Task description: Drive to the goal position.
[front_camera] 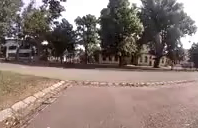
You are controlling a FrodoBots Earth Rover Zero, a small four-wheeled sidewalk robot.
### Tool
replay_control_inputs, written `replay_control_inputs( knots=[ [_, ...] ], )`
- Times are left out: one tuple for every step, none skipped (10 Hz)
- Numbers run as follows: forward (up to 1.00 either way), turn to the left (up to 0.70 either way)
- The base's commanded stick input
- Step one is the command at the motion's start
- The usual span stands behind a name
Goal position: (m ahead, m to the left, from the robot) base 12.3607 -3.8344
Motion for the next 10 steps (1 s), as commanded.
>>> replay_control_inputs(
  knots=[
    [0.44, 0.25],
    [0.44, 0.27],
    [0.44, 0.16],
    [0.44, 0.06],
    [0.44, 0.03],
    [0.44, 0.02],
    [0.44, 0.02],
    [0.44, 0.02],
    [0.44, 0.02],
    [0.44, 0.02]
  ],
)
